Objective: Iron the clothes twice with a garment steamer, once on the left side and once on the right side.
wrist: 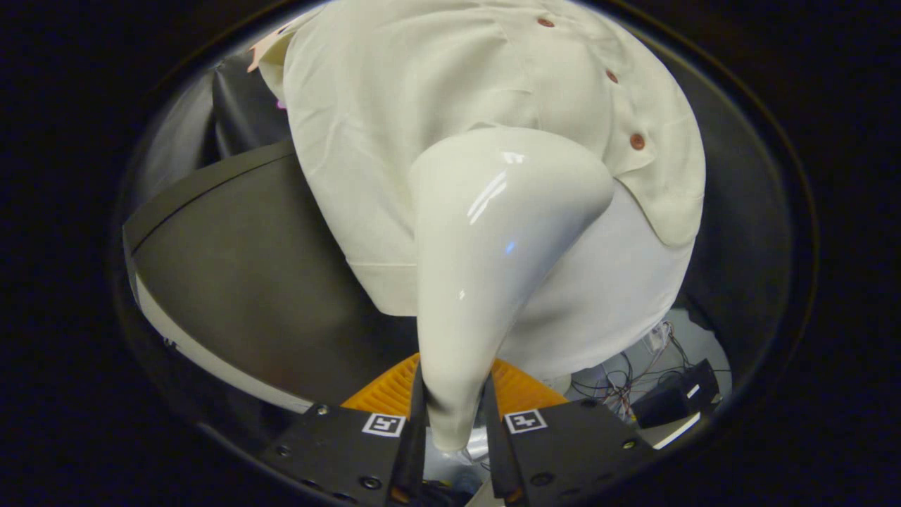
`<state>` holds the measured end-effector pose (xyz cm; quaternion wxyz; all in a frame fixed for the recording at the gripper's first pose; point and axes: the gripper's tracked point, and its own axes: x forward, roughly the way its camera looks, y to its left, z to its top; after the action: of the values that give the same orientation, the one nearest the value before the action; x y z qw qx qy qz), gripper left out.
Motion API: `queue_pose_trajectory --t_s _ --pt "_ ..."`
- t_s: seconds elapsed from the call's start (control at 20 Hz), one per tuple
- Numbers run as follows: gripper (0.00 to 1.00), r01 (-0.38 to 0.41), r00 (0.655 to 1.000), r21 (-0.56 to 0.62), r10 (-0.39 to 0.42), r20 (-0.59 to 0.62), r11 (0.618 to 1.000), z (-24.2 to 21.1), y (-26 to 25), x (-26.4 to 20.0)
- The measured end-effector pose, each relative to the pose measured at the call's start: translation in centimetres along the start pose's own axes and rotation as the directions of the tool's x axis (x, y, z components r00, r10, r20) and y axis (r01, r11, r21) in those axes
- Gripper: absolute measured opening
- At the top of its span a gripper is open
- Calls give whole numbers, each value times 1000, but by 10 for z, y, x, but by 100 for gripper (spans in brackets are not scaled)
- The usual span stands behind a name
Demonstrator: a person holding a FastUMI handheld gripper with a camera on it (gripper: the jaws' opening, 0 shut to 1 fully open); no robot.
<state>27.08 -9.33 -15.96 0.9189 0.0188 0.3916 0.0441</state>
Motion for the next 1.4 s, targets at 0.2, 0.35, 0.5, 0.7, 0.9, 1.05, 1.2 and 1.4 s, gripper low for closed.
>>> queue_pose_trajectory --t_s 0.2,0.35,0.5,0.7,0.9,1.05,1.2,1.4 --pt "37 -10 999 -30 12 39 999 17 0 -23" --pt "37 -1 996 -60 6 88 998 44 2 -54" --pt "37 31 992 -100 -18 128 995 76 -3 -80" --pt "37 70 978 -84 -52 204 994 129 -18 -113" --pt "37 90 955 -61 -68 290 994 189 -34 -145" --pt "38 111 934 -53 -86 347 992 233 -49 -163" --pt "38 83 909 -17 -68 410 996 280 -61 -175" --pt "37 24 873 37 -39 487 999 324 -77 -180"
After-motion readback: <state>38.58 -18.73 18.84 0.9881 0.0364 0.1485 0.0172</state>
